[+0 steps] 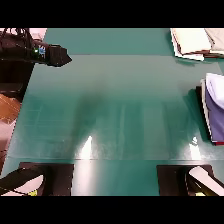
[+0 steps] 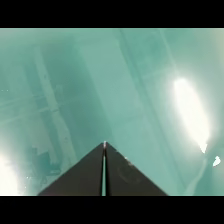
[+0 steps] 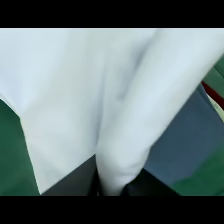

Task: Fold the shirts.

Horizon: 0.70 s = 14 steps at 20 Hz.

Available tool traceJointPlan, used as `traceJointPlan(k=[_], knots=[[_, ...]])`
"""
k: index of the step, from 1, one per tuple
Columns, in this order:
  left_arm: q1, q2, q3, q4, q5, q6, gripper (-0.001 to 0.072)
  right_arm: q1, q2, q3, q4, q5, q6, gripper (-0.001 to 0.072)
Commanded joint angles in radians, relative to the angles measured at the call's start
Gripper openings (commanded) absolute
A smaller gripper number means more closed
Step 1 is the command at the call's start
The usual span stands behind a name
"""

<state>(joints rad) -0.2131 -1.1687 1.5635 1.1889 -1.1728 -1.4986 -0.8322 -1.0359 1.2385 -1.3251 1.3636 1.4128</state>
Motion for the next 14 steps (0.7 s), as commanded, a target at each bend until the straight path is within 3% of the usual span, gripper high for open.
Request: traceJointPlan(k=[1, 2, 3, 6, 9, 14], knots=[[0.000, -0.001, 0.000, 0.000, -0.014, 0.015, 0.0026, -0.070, 0.082, -0.178, -0.090, -0.034, 0.001, 0.0417], [0.000, -0.001, 0.000, 0.000, -0.015, 0.015, 0.0026, -0.088, 0.085, -0.194, -0.089, -0.040, 0.002, 0.0627], [0.000, -0.001, 0.000, 0.000, -0.015, 0.015, 0.0026, -0.095, 0.081, -0.189, -0.081, -0.032, 0.003, 0.0695], [0.000, -0.001, 0.000, 0.000, -0.014, 0.014, 0.0027, -0.077, 0.080, -0.115, 0.101, -0.037, 0.004, 0.0694], [0.000, -0.001, 0.000, 0.001, -0.010, 0.014, 0.0027, 0.074, 0.080, -0.025, 0.336, -0.045, 0.003, 0.0693], [0.000, -0.001, 0.000, 0.037, -0.019, 0.014, 0.0026, 0.507, 0.079, 0.040, 0.386, -0.152, 0.003, 0.0689]])
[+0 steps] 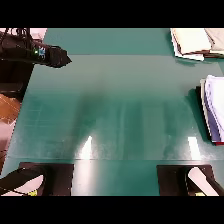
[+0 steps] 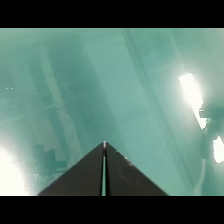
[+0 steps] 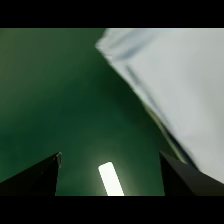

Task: Fold the shirts.

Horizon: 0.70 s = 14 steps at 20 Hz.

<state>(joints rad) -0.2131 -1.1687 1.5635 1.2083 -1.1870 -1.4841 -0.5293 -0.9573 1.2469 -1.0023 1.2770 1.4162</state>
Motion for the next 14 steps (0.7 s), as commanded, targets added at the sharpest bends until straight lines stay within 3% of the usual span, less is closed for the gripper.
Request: traceJointPlan(k=[1, 5, 6, 14], knots=[[0.000, -0.001, 0.000, 0.013, 0.001, -0.001, 0.0027, 0.278, 0.000, 0.032, 0.059, -0.093, 0.000, 0.0633], [0.000, -0.001, 0.000, 0.010, 0.003, -0.001, 0.0026, 0.506, -0.024, 0.032, 0.057, -0.163, -0.004, 0.0090], [0.000, -0.001, 0.000, 0.010, 0.003, -0.001, 0.0027, 0.543, -0.035, 0.032, 0.057, -0.164, -0.005, 0.0019], [0.000, -0.001, 0.000, 0.010, 0.003, -0.001, 0.0026, 0.619, -0.096, 0.032, 0.060, -0.158, -0.005, 0.0019]])
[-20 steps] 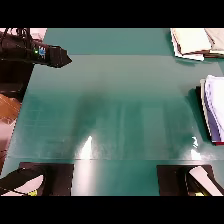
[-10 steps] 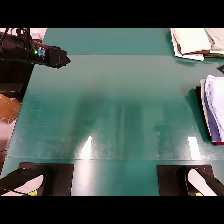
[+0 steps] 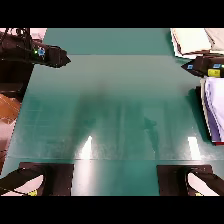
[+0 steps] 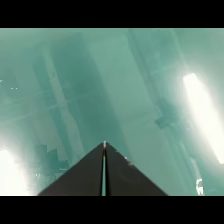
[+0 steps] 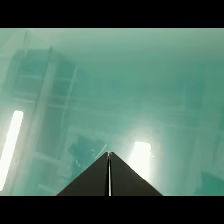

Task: Fold the shirts.

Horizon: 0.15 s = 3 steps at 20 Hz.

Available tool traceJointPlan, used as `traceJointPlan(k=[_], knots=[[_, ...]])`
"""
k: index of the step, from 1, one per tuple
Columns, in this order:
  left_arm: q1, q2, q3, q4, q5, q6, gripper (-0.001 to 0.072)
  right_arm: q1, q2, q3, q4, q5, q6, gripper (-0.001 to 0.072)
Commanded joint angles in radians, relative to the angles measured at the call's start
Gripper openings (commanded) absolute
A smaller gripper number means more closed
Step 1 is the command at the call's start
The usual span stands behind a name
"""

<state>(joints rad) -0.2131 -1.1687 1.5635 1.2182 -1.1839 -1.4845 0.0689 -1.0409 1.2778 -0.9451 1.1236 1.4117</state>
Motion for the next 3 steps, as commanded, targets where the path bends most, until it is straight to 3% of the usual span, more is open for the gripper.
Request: traceJointPlan(k=[1, 3], knots=[[0.000, -0.001, 0.000, 0.000, 0.000, 0.000, 0.0027, 0.021, -0.012, 0.001, 0.002, -0.004, 0.000, 0.0019], [0.000, -0.001, 0.000, 0.000, 0.000, 0.000, 0.0026, 0.021, -0.012, 0.001, 0.002, 0.001, 0.000, 0.0019]])
